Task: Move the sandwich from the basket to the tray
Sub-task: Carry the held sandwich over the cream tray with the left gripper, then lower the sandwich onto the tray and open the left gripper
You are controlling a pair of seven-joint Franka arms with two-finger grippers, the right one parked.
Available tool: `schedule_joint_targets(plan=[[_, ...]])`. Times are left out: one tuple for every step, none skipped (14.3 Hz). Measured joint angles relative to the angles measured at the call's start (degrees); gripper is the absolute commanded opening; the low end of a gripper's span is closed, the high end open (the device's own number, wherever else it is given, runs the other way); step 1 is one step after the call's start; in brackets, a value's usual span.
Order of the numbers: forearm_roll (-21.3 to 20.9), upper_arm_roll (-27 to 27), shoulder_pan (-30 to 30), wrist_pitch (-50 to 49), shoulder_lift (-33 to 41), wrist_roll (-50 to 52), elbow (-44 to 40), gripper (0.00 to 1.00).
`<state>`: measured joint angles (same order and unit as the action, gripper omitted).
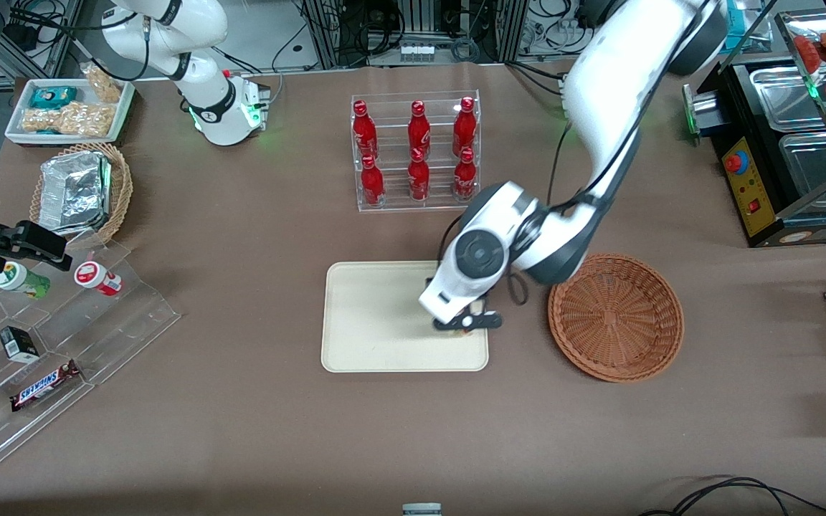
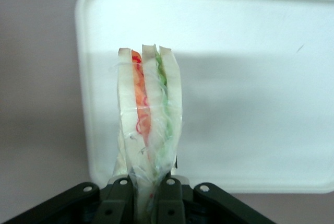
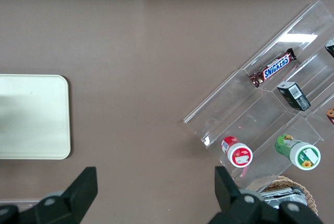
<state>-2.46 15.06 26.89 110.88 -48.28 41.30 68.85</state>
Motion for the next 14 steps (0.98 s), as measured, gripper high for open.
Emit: schedule_joint_targets(plan=[[0.0,0.02,0.63,1.46,-2.0,0.14,-2.15,0.22],[0.0,0.07,1.13,3.32,-3.15,0.05,-3.33,0.23],[0.0,0.28,1.63,4.97,-3.81,-0.15,-3.88,0.25],[0.0,0.54,2.29,6.43,-4.18,-0.25,-4.05,0.29],[0.0,0.61,3.03,7.37,-4.49,-0.25,-4.1,0.36],[0.0,0.72,3.77,8.23,-4.88,-0.25,-4.11,0.45],[0.0,0.8,4.62,9.18,-5.3,-0.02,-4.12,0.52],[-0.01,0.81,5.54,9.66,-5.62,0.67,-4.14,0.58],[-0.07,0.82,6.28,9.68,-5.83,1.73,-4.14,0.77],[-0.15,0.81,6.72,9.68,-6.0,2.65,-4.13,1.0],[-0.2,0.8,6.84,9.68,-6.04,3.41,-4.18,1.0],[-0.25,0.7,6.75,9.31,-5.94,4.06,-4.63,1.0],[-0.25,0.5,6.5,7.56,-5.41,4.41,-5.43,1.0],[-0.21,0.26,5.97,4.43,-4.25,4.68,-6.4,1.0]])
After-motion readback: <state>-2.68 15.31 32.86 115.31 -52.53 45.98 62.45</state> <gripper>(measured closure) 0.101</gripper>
